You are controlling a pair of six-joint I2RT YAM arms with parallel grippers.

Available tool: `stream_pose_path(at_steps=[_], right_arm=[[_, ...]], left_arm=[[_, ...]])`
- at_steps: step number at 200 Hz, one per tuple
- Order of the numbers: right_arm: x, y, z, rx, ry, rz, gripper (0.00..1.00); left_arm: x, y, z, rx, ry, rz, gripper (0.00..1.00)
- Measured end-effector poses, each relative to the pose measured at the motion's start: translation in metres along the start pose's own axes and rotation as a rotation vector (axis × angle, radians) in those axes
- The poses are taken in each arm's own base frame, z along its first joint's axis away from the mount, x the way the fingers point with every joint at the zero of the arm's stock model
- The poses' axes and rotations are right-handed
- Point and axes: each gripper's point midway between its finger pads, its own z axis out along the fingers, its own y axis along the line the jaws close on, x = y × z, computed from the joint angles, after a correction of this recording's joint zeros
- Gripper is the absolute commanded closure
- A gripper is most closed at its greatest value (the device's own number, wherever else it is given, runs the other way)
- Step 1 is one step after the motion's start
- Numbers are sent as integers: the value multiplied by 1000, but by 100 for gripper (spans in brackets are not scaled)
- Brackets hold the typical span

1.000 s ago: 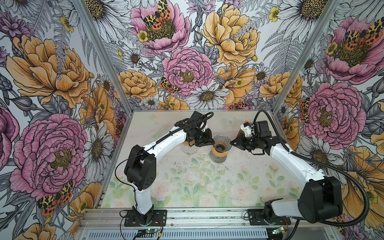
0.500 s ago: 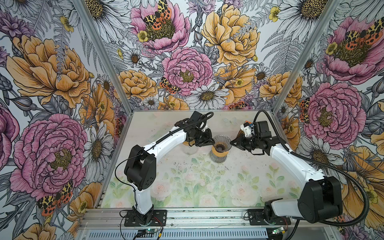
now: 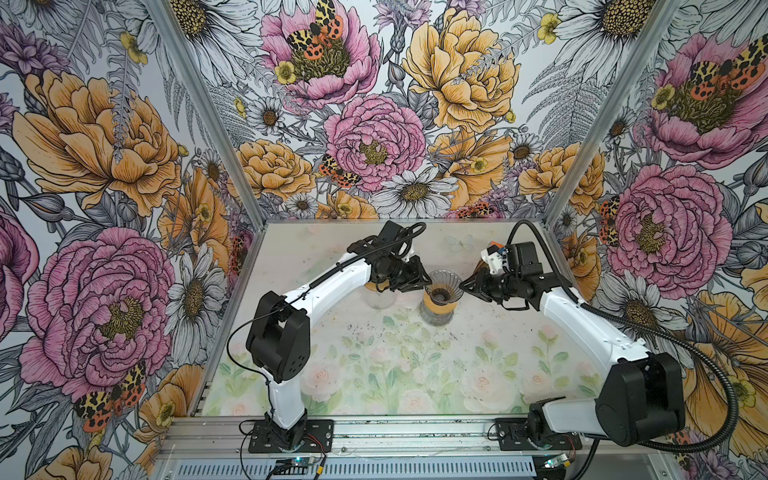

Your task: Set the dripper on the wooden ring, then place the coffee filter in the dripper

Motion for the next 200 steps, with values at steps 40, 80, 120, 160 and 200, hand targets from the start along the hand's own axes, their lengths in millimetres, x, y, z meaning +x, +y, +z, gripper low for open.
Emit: stream_pose_path(at_steps=[40, 80, 120, 160, 200], right_arm=[[-3, 4, -9, 9, -40, -7, 67], [-6, 13, -35, 22, -128, -49, 67], [-12, -1, -50, 135, -205, -53, 66], [-36, -11, -64, 266, -282, -74, 69], [-65, -8, -71, 333, -341, -108, 73]], left_arm=[[0, -6, -16, 14, -33, 13, 61], [10, -18, -46, 27, -96, 78, 57], [35, -36, -64, 29, -151, 225, 53], [48, -49, -80, 67, -198, 336, 49], [49, -65, -106, 127, -279, 417, 28]])
